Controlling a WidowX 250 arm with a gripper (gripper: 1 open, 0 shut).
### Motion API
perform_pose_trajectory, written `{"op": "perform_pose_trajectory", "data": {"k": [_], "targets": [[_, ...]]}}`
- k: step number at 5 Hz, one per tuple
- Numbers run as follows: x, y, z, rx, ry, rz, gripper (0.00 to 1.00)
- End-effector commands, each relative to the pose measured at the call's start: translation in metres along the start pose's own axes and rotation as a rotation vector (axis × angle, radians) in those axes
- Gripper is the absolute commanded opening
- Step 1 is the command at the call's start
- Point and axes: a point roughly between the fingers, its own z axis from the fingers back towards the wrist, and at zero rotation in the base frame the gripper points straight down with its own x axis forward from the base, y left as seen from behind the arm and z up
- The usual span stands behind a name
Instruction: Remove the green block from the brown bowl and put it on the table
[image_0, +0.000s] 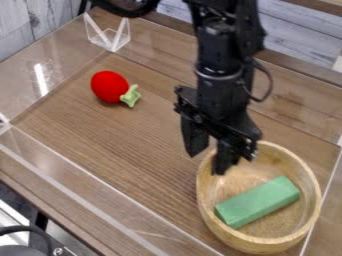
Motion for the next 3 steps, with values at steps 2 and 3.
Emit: {"op": "perform_pose_trajectory", "data": {"k": [2, 3], "targets": [[0.032, -0.041, 0.008, 0.014, -0.056, -0.117, 1.0], [0.035, -0.038, 0.002, 0.014, -0.04, -0.201, 1.0]]}}
